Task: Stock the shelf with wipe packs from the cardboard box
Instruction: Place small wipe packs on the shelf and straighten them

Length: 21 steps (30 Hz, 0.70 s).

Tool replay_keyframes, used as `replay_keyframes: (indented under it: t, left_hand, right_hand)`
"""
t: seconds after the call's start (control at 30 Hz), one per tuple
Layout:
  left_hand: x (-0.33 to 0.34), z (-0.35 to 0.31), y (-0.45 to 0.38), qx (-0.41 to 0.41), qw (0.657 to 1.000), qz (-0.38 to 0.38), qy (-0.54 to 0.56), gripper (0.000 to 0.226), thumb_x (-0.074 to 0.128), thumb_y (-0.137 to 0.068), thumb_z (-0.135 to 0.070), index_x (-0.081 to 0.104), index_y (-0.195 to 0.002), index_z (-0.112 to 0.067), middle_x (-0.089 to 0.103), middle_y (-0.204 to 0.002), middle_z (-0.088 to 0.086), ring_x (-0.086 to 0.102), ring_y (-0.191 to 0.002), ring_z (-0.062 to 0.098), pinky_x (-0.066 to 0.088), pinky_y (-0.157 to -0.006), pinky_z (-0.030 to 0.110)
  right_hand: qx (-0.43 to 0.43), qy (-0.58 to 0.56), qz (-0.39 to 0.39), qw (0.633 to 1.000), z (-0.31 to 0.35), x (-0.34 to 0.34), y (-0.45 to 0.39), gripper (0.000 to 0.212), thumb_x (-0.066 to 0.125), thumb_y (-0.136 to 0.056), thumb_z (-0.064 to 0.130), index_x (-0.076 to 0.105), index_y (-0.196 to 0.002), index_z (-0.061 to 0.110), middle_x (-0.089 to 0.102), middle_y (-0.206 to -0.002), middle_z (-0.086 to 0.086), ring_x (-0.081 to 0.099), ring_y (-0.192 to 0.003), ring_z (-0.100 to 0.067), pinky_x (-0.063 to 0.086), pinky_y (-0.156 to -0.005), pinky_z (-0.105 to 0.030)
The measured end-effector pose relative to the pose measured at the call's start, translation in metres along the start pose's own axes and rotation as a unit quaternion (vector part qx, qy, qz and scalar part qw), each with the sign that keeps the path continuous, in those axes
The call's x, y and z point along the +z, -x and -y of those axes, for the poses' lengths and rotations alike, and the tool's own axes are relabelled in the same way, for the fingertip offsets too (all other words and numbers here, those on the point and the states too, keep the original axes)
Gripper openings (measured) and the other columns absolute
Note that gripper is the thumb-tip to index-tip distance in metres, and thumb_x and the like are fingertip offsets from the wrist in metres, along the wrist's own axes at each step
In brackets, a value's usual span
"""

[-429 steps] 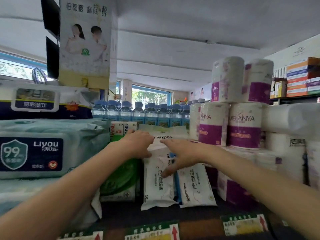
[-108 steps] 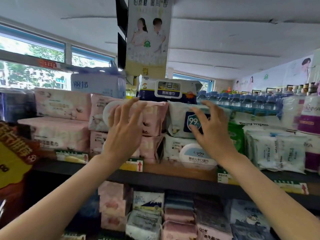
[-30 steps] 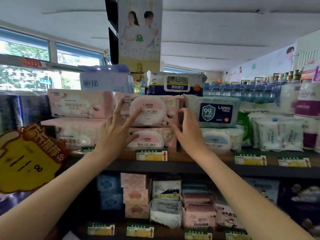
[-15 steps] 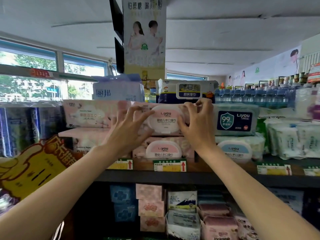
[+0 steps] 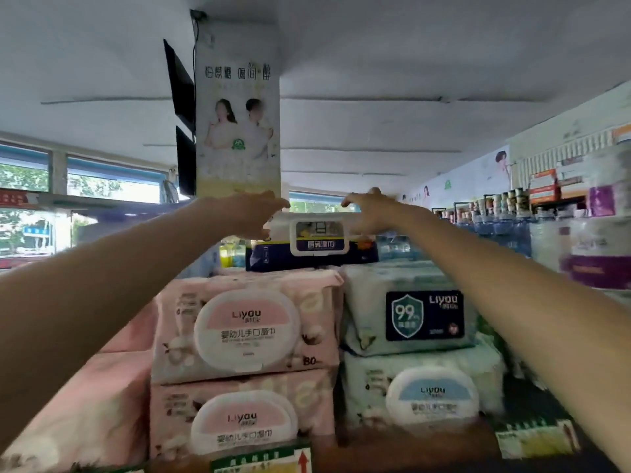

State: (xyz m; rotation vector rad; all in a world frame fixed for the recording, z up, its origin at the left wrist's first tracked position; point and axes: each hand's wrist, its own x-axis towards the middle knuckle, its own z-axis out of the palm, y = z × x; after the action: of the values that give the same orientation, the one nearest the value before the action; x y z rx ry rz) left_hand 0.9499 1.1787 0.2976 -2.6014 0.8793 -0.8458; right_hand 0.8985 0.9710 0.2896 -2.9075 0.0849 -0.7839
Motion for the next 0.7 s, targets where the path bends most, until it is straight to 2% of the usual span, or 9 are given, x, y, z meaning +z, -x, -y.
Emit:
replay_keyframes:
  t: [0.07,0.17,0.23,0.3,0.4,0.47,0.57,0.63,0.7]
  left_hand:
    - [0.009,0.007,-0.024,-0.019,0.998,0.048,-0.025,0.081,0.062,-0.087,-0.028,0.01,-0.148,-0.017,0.023,-0.149,0.012,0.046,-0.125,0.028,0.04,-0.105,0.038]
    - [0.021,0.021,-0.046,-0.067,0.989,0.119,-0.057,0.103,0.071,-0.077,-0.039,0.0,-0.149,-0.017,0.012,-0.153,0.016,0.032,-0.136,0.033,0.032,-0.109,0.04]
    - [0.029,0.027,-0.056,-0.087,0.985,0.147,-0.036,0.111,0.074,-0.073,-0.039,-0.004,-0.149,-0.017,0.007,-0.155,0.015,0.024,-0.14,0.033,0.028,-0.112,0.042]
    - [0.036,0.03,-0.064,-0.09,0.984,0.151,-0.007,0.112,0.075,-0.072,-0.038,-0.003,-0.149,-0.016,0.013,-0.155,0.013,0.025,-0.139,0.031,0.028,-0.113,0.041]
    - [0.045,0.033,-0.072,-0.098,0.983,0.125,0.094,0.104,0.073,-0.075,-0.037,0.004,-0.149,-0.014,0.021,-0.153,0.009,0.028,-0.138,0.027,0.03,-0.113,0.037]
    - [0.05,0.037,-0.074,-0.104,0.981,0.086,0.14,0.094,0.074,-0.075,-0.036,0.018,-0.146,-0.012,0.029,-0.15,0.008,0.033,-0.135,0.026,0.03,-0.111,0.036]
    - [0.055,0.044,-0.075,-0.118,0.977,0.03,0.174,0.073,0.075,-0.074,-0.031,0.041,-0.133,-0.005,0.05,-0.132,0.011,0.049,-0.112,0.022,0.039,-0.093,0.03]
    - [0.053,0.054,-0.072,-0.13,0.969,0.025,0.209,0.059,0.076,-0.072,-0.032,0.054,-0.118,-0.002,0.059,-0.112,0.013,0.05,-0.094,0.018,0.042,-0.075,0.024]
    - [0.051,0.067,-0.065,-0.134,0.96,0.03,0.243,0.046,0.077,-0.071,-0.032,0.059,-0.101,-0.003,0.057,-0.096,0.012,0.05,-0.083,0.017,0.04,-0.063,0.019]
  right_hand:
    - [0.014,-0.007,0.036,0.999,-0.016,0.002,-0.019,0.073,0.058,-0.089,0.024,0.014,-0.148,0.023,0.0,-0.153,-0.018,0.03,-0.133,-0.043,0.031,-0.11,-0.047]
    - [0.054,0.013,0.049,0.997,-0.029,0.011,-0.046,0.087,0.061,-0.088,0.019,-0.001,-0.15,0.023,-0.017,-0.154,-0.019,0.016,-0.14,-0.044,0.026,-0.111,-0.05]
    - [0.056,0.042,0.063,0.996,-0.031,0.02,-0.06,0.09,0.062,-0.086,0.02,-0.001,-0.149,0.023,-0.006,-0.155,-0.019,0.015,-0.14,-0.041,0.025,-0.11,-0.051]
    - [0.037,0.05,0.078,0.995,-0.033,0.027,-0.07,0.094,0.068,-0.081,0.026,0.005,-0.149,0.021,0.012,-0.154,-0.017,0.025,-0.138,-0.037,0.031,-0.109,-0.048]
    - [0.03,0.033,0.079,0.996,-0.037,0.034,-0.078,0.103,0.077,-0.071,0.033,0.011,-0.148,0.019,0.017,-0.151,-0.015,0.03,-0.134,-0.036,0.037,-0.105,-0.046]
    - [0.022,-0.001,0.076,0.997,-0.035,0.038,-0.084,0.097,0.082,-0.065,0.032,0.025,-0.141,0.017,0.027,-0.146,-0.015,0.039,-0.126,-0.033,0.042,-0.101,-0.045]
    - [-0.01,-0.016,0.054,0.998,-0.028,0.042,-0.093,0.076,0.083,-0.06,0.039,0.04,-0.118,0.015,0.043,-0.132,-0.014,0.044,-0.1,-0.023,0.042,-0.083,-0.036]
    - [-0.023,-0.02,0.042,0.999,-0.022,0.043,-0.095,0.08,0.081,-0.062,0.042,0.04,-0.124,0.014,0.042,-0.133,-0.012,0.047,-0.104,-0.024,0.043,-0.085,-0.036]
    - [-0.036,-0.022,0.029,0.999,-0.016,0.045,-0.093,0.089,0.081,-0.064,0.04,0.035,-0.135,0.015,0.035,-0.138,-0.011,0.044,-0.118,-0.027,0.041,-0.095,-0.035]
